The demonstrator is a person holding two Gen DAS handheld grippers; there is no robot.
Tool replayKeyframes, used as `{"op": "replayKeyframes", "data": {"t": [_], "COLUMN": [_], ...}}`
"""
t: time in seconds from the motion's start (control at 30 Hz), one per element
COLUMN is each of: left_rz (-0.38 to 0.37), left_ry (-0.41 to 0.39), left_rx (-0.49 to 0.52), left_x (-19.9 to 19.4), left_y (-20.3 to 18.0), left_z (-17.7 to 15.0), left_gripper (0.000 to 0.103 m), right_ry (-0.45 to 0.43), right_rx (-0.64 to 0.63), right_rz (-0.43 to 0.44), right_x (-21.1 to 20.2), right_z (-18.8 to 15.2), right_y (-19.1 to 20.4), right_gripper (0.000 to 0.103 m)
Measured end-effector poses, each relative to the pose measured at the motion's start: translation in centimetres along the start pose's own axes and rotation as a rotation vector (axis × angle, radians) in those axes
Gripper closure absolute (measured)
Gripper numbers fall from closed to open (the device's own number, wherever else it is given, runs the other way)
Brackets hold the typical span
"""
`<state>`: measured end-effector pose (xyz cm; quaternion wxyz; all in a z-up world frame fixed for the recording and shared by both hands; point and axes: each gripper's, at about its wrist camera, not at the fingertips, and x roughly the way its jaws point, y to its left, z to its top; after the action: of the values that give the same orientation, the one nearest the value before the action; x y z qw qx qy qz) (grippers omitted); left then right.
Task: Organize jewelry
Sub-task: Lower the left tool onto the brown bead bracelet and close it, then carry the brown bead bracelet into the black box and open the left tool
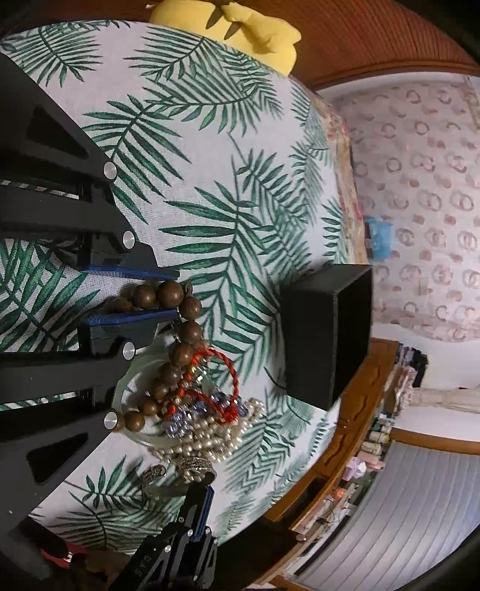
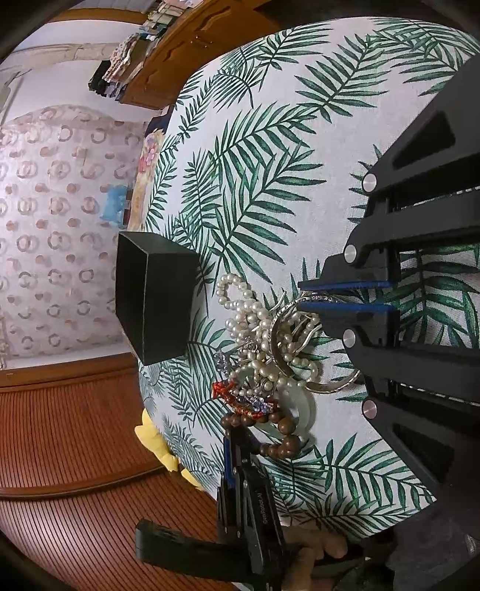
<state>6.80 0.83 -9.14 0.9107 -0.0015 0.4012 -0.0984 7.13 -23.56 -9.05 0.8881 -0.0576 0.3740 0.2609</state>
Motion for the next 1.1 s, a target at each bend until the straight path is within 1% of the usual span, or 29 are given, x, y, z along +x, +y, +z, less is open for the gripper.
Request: {"op": "replayKeyframes", "data": {"t": [0.2,0.4,0.53,0.8,0.87,1.1], "left_rz": [-0.022,-0.039,-0.048,-0.027,-0.022,0.002], "left_ry": [-0.079,-0.163,-0.198,-0.241,-0.237,-0.249], "left_rx": [0.018,0.053,0.075,0.089,0.087,0.089], "left_x": [-2.6,-5.5,-6.7,-7.3,-7.1,-6.8], "left_y": [-0.9,-2.4,-3.2,-3.1,-2.9,-2.5], "left_z": [0.6,2.2,3.3,5.2,5.5,6.9], "left_gripper": [0.089,0.089,0.089,0.089,0.089,0.089], "right_ry": [-0.041,-0.069,-0.085,-0.116,-0.121,-0.140], "right_rx": [-0.013,-0.021,-0.035,-0.068,-0.070,-0.075], "right_rz": [-0.012,-0.013,-0.024,-0.043,-0.063,-0.081], "right_x": [-1.3,-2.1,-2.3,-2.1,-1.8,-0.2], "right_z": [0.5,1.5,2.5,5.3,6.2,9.4], "right_y": [0.2,0.0,-0.1,-0.1,-0.1,-0.2], "right_gripper": [0.099,0.099,0.099,0.099,0.099,0.099]}}
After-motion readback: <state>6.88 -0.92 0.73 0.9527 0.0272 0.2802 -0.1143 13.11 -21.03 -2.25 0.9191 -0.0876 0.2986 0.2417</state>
